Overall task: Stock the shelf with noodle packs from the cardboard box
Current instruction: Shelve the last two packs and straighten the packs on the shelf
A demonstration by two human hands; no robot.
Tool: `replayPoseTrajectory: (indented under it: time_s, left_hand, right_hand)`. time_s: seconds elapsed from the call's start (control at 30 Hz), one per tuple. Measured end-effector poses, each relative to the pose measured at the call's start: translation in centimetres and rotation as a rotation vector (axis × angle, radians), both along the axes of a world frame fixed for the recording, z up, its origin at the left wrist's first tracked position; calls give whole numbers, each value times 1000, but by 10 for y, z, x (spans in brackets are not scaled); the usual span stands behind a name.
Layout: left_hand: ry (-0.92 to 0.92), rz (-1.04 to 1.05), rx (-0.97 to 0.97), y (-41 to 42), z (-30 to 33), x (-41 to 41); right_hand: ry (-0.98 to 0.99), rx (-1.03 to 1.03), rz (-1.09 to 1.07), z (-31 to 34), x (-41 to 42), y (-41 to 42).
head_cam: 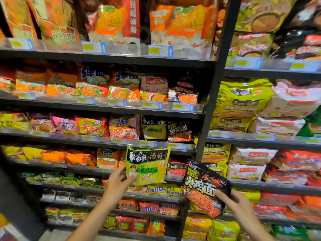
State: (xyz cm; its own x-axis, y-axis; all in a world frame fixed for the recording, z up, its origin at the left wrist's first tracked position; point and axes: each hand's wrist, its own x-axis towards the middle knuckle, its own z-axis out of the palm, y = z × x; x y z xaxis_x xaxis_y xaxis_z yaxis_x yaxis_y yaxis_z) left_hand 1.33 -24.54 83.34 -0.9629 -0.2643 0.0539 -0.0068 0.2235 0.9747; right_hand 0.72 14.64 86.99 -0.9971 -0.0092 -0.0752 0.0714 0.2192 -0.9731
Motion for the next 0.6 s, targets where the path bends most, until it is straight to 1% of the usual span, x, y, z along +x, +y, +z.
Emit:
replayPoseTrajectory:
  time_s: [0.1, 0.27, 0.37, 0.47, 0.53, 0.6]
  left_hand:
    - [-20, -11, -8, -21, -1, -36]
    - [21, -98, -36, -45, 16, -103]
    - [34, -147, -47, -51, 25, -141]
    - [91, -181, -23, -50, 35, -171]
    - [126, -178, -46, -48, 39, -192]
    - [120, -164, -68, -47, 42, -209]
  right_hand:
    - [-13, 16, -36, -2, -17, -23]
    - [1, 13, -76, -5, -43, -60]
    - [-14, -59, -113, -8, -49, -76]
    - [-22, -63, -154, -10, -56, -86]
    - [-22, -74, -163, -8, -59, -93]
    - [-19, -45, -184, -8, -63, -97]
